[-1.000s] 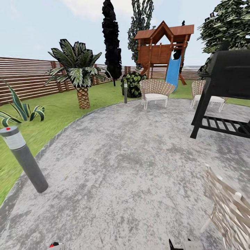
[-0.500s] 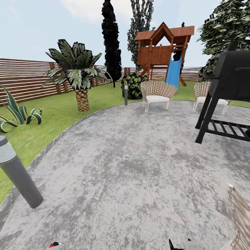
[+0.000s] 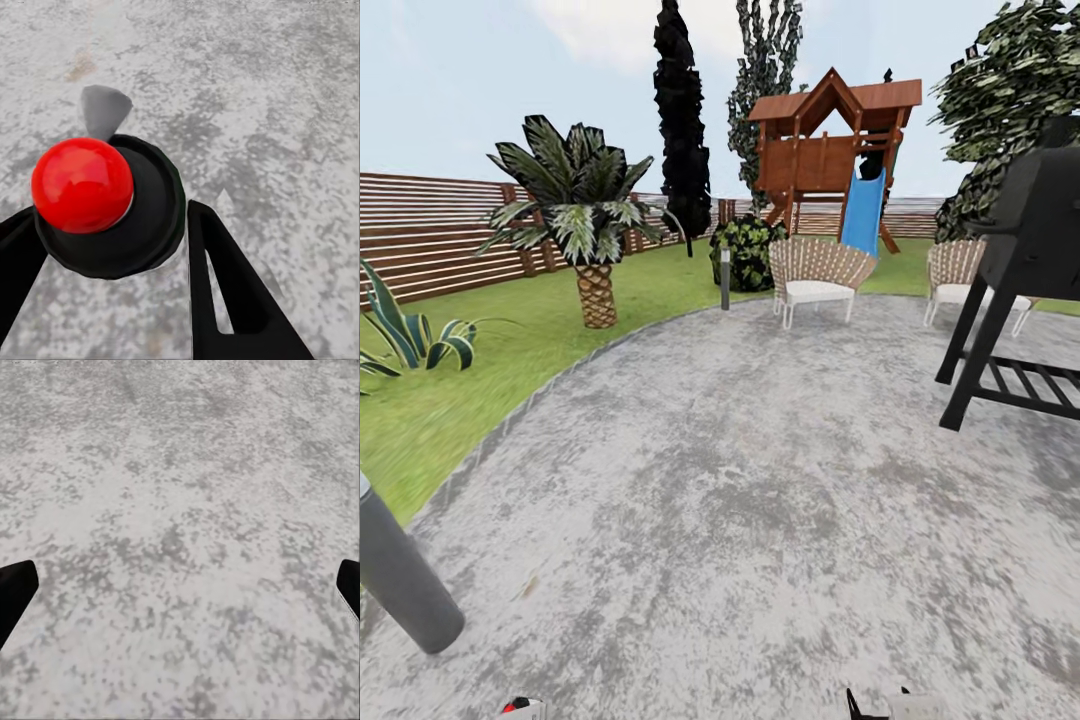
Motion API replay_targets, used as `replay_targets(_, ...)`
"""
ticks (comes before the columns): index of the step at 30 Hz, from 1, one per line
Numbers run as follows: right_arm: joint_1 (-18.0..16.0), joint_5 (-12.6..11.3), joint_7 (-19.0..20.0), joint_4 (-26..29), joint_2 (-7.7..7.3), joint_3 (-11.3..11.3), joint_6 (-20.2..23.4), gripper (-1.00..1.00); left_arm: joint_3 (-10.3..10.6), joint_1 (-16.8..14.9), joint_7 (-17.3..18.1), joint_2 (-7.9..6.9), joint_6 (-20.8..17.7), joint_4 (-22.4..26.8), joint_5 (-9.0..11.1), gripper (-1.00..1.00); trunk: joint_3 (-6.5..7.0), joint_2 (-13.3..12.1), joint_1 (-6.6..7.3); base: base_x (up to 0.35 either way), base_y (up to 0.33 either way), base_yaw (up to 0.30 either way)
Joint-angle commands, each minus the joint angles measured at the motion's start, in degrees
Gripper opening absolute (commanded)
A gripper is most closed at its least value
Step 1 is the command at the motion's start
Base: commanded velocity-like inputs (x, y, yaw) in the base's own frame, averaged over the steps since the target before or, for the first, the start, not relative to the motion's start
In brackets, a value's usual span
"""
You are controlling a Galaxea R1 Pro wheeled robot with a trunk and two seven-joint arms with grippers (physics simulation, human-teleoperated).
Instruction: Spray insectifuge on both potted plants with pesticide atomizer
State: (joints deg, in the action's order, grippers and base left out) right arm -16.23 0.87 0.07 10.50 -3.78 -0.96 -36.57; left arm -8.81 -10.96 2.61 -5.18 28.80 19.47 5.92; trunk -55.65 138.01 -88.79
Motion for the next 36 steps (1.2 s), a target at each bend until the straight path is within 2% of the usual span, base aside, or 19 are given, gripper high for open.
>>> replay_targets(1, -0.03, 0.10, 0.01, -0.04, 0.00, -0.09, -0.17, 1.00, 0.05, -0.03, 0.29, -0.01, 0.14, -0.05, 0.59, -1.00, 0.04, 0.02, -0.02, 0.338, 0.004, 0.000)
replay_targets(16, -0.03, 0.10, 0.02, -0.04, 0.00, -0.09, -0.17, 1.00, 0.02, -0.03, 0.29, -0.01, 0.21, -0.05, 0.59, -1.00, 0.56, 0.02, -0.02, 0.339, 0.000, -0.010)
replay_targets(36, -0.03, 0.10, 0.02, -0.04, 0.00, -0.09, -0.17, 1.00, 0.02, -0.03, 0.29, -0.10, 0.21, -0.05, 0.66, -1.00, 0.56, 0.02, -0.02, 0.339, 0.024, -0.250)
